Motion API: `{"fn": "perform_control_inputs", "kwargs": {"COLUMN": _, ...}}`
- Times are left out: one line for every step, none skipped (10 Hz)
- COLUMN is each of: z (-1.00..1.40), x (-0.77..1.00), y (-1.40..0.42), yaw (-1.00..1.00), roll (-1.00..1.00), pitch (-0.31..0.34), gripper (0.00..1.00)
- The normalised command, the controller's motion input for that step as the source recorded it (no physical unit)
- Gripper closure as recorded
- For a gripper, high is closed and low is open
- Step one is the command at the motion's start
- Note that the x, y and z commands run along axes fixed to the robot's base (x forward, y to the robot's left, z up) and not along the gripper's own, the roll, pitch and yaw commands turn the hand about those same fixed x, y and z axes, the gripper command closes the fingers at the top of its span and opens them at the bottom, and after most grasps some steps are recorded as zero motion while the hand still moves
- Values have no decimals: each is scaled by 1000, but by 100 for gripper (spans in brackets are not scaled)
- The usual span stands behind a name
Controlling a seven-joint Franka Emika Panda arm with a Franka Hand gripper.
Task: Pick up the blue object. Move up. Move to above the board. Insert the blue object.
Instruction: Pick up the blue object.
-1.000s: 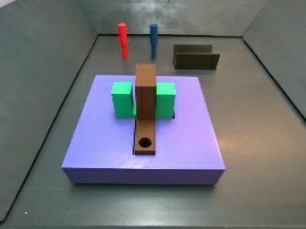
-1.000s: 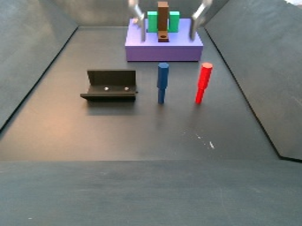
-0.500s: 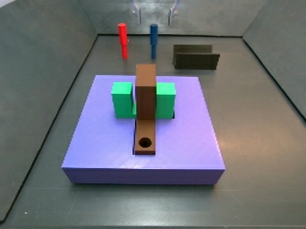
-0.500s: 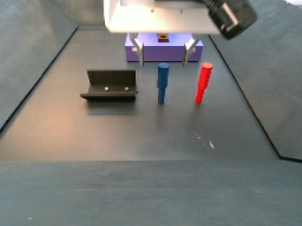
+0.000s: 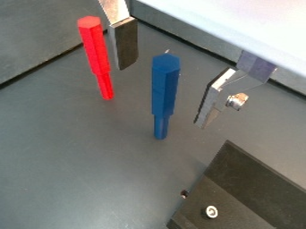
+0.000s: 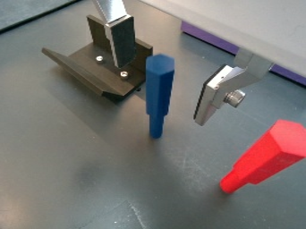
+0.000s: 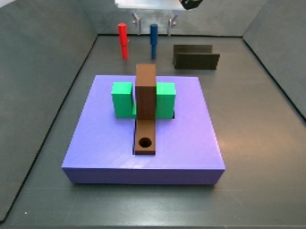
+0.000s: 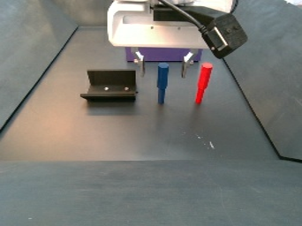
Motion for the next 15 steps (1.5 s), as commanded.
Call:
{"fn": "perform_control_inputs", "kwargs": {"z": -154, "x": 0, "y": 0, "yaw": -91, "roll": 70, "pitch": 0, "gripper": 0}}
{"fn": "perform_control_inputs", "kwargs": {"z": -111, "x": 0, "y": 0, "yaw": -74, "roll": 53, "pitch": 0, "gripper": 0}}
{"fn": "perform_control_inputs", "kwargs": {"z": 0, "x": 0, "y": 0, "yaw": -54, "roll": 19, "pitch": 0, "gripper": 0}}
{"fn": "perform_control_inputs", "kwargs": {"z": 0, "x": 0, "y": 17, "yaw": 0, "roll": 0, "pitch": 0, "gripper": 0}}
{"fn": "perform_control_inputs", "kwargs": {"z": -9, "x": 0, "y": 31, "yaw": 0, "roll": 0, "pitch": 0, "gripper": 0}}
{"fn": "perform_control_inputs", "kwargs": {"z": -54, "x": 0, "y": 17, "yaw": 0, "roll": 0, "pitch": 0, "gripper": 0}}
{"fn": "perform_control_inputs", "kwargs": {"z": -89, "x": 0, "y": 34, "yaw": 0, "roll": 14, "pitch": 0, "gripper": 0}}
{"fn": "perform_control_inputs", "kwargs": {"z": -86, "x": 0, "y": 0, "yaw": 0, "roll": 10, "pitch": 0, "gripper": 0}}
{"fn": "perform_control_inputs", "kwargs": {"z": -74, "x": 0, "y": 0, "yaw": 0, "roll": 14, "pitch": 0, "gripper": 0}}
{"fn": "perform_control_inputs", "kwargs": {"z": -91, "x": 0, "y": 9, "yaw": 0, "roll": 19, "pitch": 0, "gripper": 0}}
{"fn": "perform_control_inputs", "kwargs": {"z": -86, "x": 0, "y": 23, "yaw": 0, "roll": 26, "pitch": 0, "gripper": 0}}
{"fn": "perform_control_inputs", "kwargs": {"z": -69, "x": 0, "y": 31, "yaw": 0, "roll": 34, "pitch": 0, "gripper": 0}}
{"fn": "perform_control_inputs", "kwargs": {"z": -77, "x": 0, "y": 31, "yaw": 0, "roll": 67, "pitch": 0, "gripper": 0}}
{"fn": "perform_control_inputs", "kwargs": {"z": -69, "x": 0, "y": 31, "yaw": 0, "roll": 66, "pitch": 0, "gripper": 0}}
{"fn": "perform_control_inputs", "kwargs": {"z": -74, "x": 0, "y": 43, "yaw": 0, "roll": 64, "pitch": 0, "gripper": 0}}
